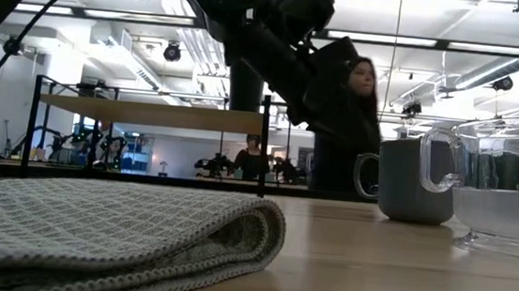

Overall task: Stack small to large cups/mugs on shelf
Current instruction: Put the blue mug on the shelf, then put the transparent mug on the shelf

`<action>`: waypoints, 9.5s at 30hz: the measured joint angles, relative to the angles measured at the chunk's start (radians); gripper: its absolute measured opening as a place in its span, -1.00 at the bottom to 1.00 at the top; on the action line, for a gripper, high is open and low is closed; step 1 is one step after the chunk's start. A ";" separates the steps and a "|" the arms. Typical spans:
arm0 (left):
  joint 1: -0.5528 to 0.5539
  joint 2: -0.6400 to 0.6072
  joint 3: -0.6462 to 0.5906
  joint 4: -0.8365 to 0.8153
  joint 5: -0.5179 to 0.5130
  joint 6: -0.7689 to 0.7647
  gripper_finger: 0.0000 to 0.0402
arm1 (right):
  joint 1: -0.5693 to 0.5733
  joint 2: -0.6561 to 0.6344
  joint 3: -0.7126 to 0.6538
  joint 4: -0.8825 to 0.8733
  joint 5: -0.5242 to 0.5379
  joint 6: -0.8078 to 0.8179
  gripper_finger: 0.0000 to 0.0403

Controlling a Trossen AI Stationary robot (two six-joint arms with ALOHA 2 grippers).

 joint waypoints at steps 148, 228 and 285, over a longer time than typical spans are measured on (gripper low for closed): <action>0.520 -1.214 -0.358 -0.804 0.108 -0.240 -0.40 | -0.010 0.000 0.014 -0.018 0.106 -0.030 -0.96; -0.357 -0.354 -0.523 0.480 -0.003 -0.373 -0.40 | 0.067 -0.002 0.023 -0.189 -0.401 0.024 -0.52; -0.366 0.050 -0.277 0.671 -0.153 -0.387 -0.40 | 0.079 -0.003 0.018 -0.185 -0.400 0.123 -0.52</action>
